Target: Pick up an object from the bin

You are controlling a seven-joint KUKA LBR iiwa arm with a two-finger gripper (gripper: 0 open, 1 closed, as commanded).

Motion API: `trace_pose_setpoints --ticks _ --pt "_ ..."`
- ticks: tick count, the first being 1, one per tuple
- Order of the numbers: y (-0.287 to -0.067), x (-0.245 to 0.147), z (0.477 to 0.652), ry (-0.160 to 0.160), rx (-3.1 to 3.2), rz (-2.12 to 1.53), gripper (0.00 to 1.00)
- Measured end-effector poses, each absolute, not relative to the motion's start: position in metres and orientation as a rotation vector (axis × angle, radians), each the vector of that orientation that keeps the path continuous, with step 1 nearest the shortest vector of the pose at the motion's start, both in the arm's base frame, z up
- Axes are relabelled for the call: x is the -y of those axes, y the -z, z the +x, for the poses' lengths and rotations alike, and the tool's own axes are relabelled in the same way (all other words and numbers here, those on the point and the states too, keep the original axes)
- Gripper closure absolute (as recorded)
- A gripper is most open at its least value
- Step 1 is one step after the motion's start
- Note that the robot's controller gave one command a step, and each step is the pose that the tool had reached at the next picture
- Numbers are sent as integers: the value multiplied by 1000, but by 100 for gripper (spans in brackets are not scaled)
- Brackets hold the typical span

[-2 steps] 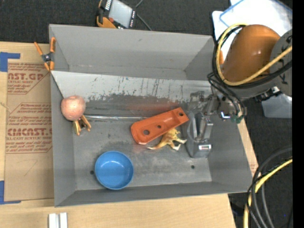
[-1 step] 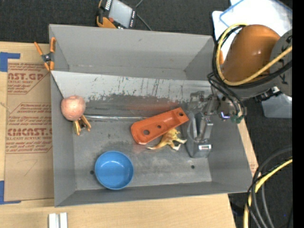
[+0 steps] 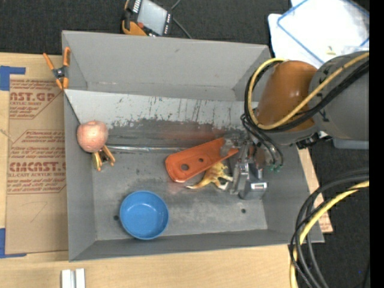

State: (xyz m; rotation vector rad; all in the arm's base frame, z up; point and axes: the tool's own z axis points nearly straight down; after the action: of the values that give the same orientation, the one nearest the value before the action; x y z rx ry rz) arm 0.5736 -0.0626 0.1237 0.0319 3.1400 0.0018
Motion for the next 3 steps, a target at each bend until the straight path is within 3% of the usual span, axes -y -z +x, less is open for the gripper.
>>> trace_pose_setpoints --ticks 1,2,3 --pt "-121 51 585 1 -3127 -2 0" --pt "-73 39 546 -4 -3131 122 0" --pt "-71 19 579 -9 -3119 121 100"
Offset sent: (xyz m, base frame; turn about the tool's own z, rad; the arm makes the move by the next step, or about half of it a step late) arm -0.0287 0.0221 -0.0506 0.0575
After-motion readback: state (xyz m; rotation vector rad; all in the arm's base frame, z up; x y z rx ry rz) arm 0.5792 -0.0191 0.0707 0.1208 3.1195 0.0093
